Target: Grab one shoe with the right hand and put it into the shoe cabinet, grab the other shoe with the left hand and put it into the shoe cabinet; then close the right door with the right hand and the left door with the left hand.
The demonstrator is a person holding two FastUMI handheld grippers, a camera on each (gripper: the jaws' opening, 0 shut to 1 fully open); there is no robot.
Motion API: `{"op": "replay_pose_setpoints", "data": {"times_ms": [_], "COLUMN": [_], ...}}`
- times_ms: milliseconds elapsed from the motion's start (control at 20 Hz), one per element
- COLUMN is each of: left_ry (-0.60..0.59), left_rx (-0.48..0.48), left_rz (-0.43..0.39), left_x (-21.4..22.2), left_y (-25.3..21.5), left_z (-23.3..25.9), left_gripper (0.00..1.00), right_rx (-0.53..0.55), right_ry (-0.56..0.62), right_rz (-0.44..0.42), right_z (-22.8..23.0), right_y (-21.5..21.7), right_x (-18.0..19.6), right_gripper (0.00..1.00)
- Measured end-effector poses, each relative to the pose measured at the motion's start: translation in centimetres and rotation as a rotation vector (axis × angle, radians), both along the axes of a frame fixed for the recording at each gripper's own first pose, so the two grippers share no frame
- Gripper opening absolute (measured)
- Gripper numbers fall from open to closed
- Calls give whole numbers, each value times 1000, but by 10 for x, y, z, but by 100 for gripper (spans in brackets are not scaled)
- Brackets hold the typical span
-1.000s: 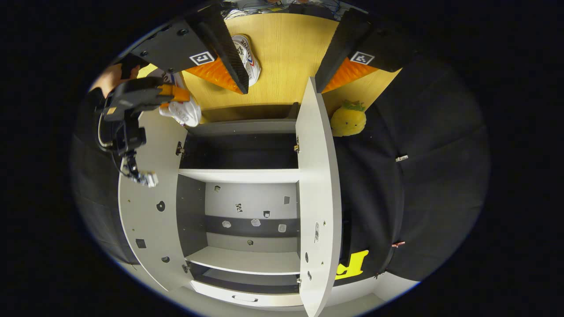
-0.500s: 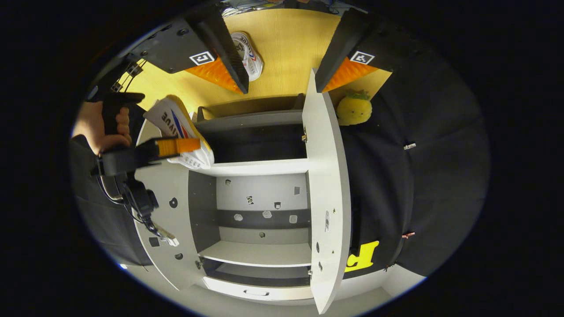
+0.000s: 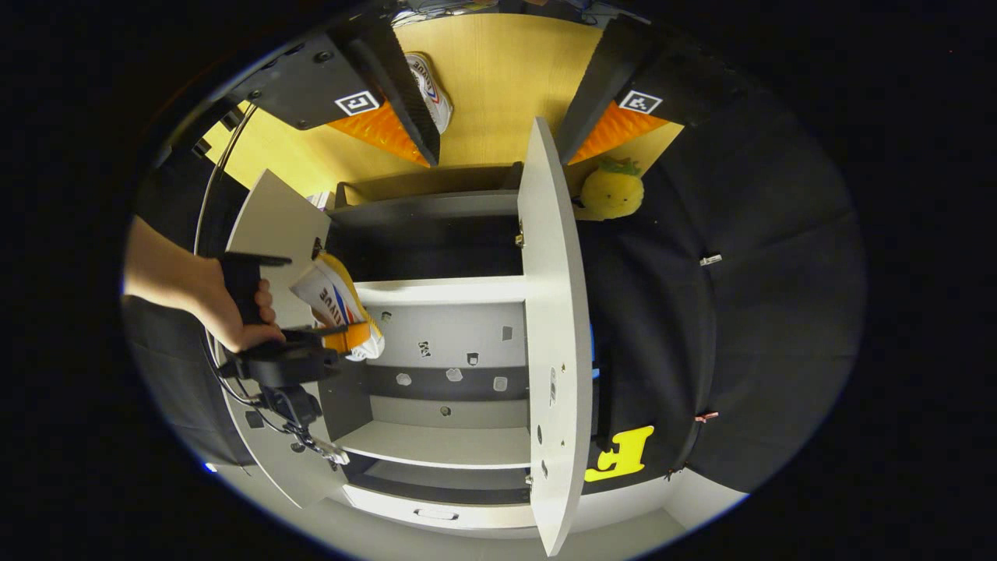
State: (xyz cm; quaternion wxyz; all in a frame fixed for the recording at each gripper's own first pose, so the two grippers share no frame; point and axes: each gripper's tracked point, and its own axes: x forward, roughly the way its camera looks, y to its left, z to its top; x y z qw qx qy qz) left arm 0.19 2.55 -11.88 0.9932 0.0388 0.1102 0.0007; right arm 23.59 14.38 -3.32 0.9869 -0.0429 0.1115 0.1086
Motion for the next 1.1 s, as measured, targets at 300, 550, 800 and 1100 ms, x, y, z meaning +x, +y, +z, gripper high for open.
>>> {"op": "replay_pose_setpoints", "data": {"times_ms": [300, 550, 800, 1100], "left_ry": [-7, -9, -9, -16], "left_rx": [-46, -41, -36, -28], "left_rz": [76, 127, 195, 267], "left_x": [2, 4, 3, -6], "left_y": [19, 32, 48, 57], "left_z": [0, 0, 2, 8], "left_gripper": [95, 95, 95, 95], "right_rx": [-95, -182, -184, -227], "right_ry": [-63, -24, 104, 205], "right_rz": [1, -7, -19, -90], "right_z": [26, 9, -25, -63], "right_y": [9, 14, 14, 2], "right_x": [82, 146, 188, 226], "right_gripper": [5, 5, 5, 5]}}
